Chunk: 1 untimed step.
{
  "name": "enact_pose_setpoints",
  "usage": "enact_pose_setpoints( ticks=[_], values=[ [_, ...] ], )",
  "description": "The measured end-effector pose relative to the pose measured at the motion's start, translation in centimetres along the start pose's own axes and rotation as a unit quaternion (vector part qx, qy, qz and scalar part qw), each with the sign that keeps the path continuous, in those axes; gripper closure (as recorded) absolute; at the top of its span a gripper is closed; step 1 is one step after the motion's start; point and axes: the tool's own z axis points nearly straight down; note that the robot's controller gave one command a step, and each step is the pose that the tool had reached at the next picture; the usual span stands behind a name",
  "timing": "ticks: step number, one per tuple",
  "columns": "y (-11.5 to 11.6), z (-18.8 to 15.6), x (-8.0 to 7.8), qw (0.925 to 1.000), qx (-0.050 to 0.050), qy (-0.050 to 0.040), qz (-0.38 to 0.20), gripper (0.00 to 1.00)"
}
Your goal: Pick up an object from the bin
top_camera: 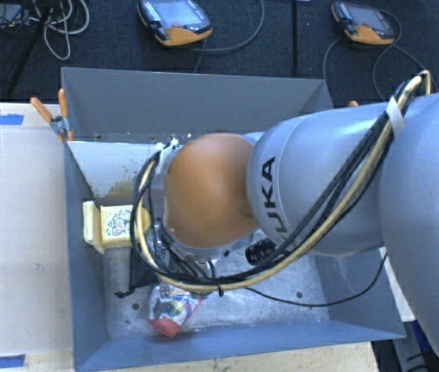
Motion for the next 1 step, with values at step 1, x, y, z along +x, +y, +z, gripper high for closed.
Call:
enact_pose_setpoints(
  ticks=[1],
  values=[
    [-0.13, -0.36, -0.23, 1.0, -0.001, -0.0036, 0.002, 0.0]
  ],
)
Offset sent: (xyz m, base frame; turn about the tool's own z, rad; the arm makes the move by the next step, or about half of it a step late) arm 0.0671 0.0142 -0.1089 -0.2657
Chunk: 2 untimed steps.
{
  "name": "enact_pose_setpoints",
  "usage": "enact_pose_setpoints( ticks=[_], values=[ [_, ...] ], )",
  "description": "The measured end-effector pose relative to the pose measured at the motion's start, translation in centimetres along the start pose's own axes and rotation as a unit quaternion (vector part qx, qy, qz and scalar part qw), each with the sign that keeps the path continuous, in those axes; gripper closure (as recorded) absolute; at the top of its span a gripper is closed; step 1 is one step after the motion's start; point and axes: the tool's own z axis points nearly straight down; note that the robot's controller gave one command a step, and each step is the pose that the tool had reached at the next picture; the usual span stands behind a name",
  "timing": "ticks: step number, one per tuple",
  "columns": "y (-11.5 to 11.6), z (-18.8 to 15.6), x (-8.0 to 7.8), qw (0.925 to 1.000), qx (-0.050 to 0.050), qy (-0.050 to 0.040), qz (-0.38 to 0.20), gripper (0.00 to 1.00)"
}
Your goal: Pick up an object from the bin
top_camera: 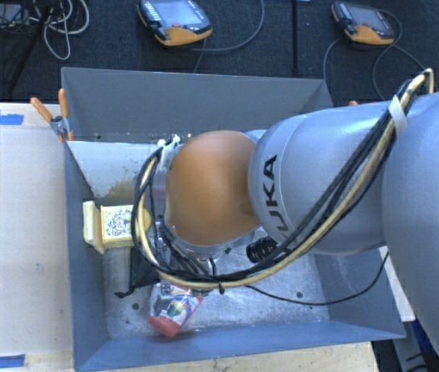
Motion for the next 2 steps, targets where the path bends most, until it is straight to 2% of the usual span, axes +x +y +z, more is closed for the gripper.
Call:
enact_pose_setpoints(
  ticks=[1, 2],
  values=[
    [0.7, 3.9, -2.5, 0.9987, 0.0, -0.0025, -0.052, 0.0],
    [1.9, 10.1, -6.2, 0.988, -0.001, -0.0038, -0.154, 0.0]
  ],
)
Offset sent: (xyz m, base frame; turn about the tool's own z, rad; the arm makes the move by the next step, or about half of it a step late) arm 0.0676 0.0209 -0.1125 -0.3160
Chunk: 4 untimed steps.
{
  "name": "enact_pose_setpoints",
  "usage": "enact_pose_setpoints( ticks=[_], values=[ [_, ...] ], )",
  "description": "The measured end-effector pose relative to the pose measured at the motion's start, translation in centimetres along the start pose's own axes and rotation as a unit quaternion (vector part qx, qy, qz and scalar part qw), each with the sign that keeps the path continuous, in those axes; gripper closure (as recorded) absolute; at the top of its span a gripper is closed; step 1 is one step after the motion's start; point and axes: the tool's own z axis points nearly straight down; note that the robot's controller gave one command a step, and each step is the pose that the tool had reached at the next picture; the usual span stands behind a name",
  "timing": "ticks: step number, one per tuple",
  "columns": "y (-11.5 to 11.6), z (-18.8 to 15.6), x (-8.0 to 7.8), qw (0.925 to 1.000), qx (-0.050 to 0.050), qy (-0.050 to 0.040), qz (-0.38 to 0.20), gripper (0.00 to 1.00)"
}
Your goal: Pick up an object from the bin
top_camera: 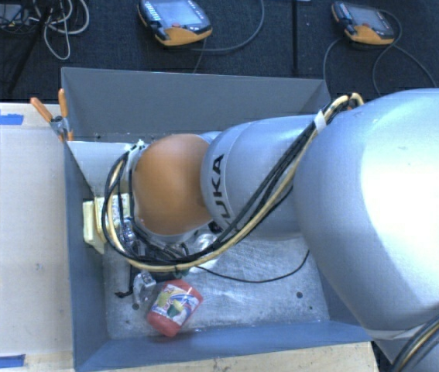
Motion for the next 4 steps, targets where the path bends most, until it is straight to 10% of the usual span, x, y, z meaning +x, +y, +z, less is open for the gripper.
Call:
enact_pose_setpoints(
  ticks=[2, 3, 4],
  values=[
    [-4.7, -2.6, 1.2, 0.9953, 0.0, 0.0003, 0.097, 0.0],
    [-3.2, 0.4, -2.5, 0.9965, 0.0, 0.0006, 0.083, 1.0],
    [-3.2, 0.4, -2.5, 0.9965, 0.0, 0.0006, 0.083, 1.0]
  ],
)
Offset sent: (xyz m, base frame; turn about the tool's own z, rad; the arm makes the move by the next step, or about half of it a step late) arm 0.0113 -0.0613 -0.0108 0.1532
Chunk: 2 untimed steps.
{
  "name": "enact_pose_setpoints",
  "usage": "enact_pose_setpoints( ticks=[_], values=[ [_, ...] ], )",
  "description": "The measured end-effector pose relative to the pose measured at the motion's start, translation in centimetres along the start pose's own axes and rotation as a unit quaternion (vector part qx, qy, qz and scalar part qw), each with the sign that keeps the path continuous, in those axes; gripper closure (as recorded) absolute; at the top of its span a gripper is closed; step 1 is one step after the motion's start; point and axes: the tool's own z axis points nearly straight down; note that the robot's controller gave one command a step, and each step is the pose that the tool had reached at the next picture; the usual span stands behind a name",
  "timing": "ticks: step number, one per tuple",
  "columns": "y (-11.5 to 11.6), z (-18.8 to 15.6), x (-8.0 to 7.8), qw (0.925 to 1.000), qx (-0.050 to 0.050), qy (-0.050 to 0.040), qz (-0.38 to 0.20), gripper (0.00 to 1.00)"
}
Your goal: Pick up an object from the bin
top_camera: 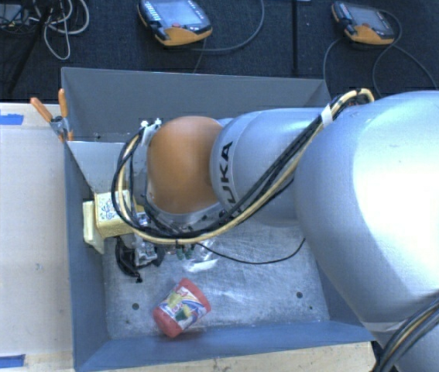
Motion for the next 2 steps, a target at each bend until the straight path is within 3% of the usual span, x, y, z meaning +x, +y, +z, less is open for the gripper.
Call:
enact_pose_setpoints(
  ticks=[2],
  values=[
    [0.0, 0.0, 0.0, 1.0, 0.0, 0.0, 0.0, 1.0]
  ],
)
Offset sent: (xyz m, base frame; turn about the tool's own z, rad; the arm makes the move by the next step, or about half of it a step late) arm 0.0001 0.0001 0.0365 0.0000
